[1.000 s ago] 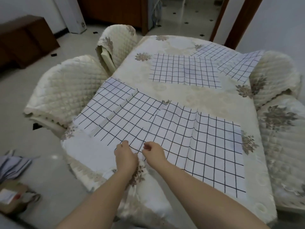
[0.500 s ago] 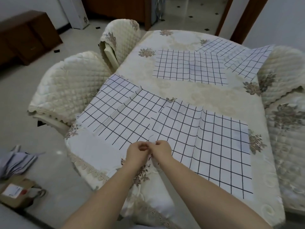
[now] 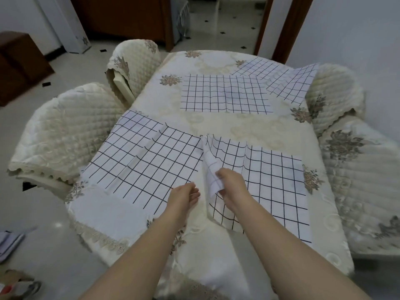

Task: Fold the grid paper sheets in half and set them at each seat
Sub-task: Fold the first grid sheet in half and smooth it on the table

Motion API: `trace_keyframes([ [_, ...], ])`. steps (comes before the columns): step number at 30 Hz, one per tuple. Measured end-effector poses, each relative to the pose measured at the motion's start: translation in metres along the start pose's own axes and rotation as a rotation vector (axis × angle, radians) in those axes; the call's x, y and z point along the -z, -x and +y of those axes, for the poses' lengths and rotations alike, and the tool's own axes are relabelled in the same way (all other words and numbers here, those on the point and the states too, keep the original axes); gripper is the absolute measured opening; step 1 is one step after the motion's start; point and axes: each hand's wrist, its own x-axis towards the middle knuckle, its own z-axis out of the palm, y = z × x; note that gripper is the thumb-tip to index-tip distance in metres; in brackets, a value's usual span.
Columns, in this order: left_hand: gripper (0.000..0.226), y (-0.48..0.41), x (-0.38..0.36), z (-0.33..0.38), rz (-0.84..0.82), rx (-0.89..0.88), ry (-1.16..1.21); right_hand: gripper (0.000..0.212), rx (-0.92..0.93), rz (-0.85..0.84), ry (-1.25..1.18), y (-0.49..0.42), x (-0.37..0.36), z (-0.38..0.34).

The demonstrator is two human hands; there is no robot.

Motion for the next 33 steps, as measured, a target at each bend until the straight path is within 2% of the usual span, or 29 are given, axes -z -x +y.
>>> trace_keyframes([
  [6,0.026,0.009,-0.052,-0.005,-0.194,0.146,-0.01,0.008,-0.008,0.014,-0.425,0.015,0.056,-0.022],
  [10,0.029,0.014,-0.082,-0.016,-0.267,0.198,-0.062,0.016,0.07,0.048,-0.562,0.031,0.097,-0.04],
  [14,0.035,0.024,-0.11,-0.027,-0.359,0.255,-0.082,0.009,0.138,0.117,-0.659,0.035,0.14,-0.047],
  [16,0.047,0.027,-0.122,-0.033,-0.383,0.274,-0.107,0.023,0.153,0.16,-0.699,0.04,0.161,-0.048],
  [17,0.051,0.029,-0.127,-0.035,-0.391,0.278,-0.115,0.023,0.16,0.18,-0.7,0.043,0.171,-0.048],
  [20,0.052,0.031,-0.14,-0.042,-0.368,0.243,-0.163,0.019,0.177,0.234,-0.688,0.053,0.203,-0.045],
  [24,0.028,0.037,-0.154,-0.042,-0.356,0.222,-0.157,0.03,0.179,0.354,-0.695,0.056,0.24,-0.032],
  [26,0.029,0.037,-0.16,-0.042,-0.359,0.238,-0.164,0.033,0.178,0.397,-0.7,0.057,0.253,-0.026],
  [30,0.029,0.027,-0.168,-0.047,-0.305,0.208,-0.336,0.039,0.16,0.477,-0.71,0.053,0.272,-0.01],
  [33,0.031,0.018,-0.173,-0.052,-0.245,0.195,-0.421,0.023,0.145,0.5,-0.704,0.048,0.281,0.0],
])
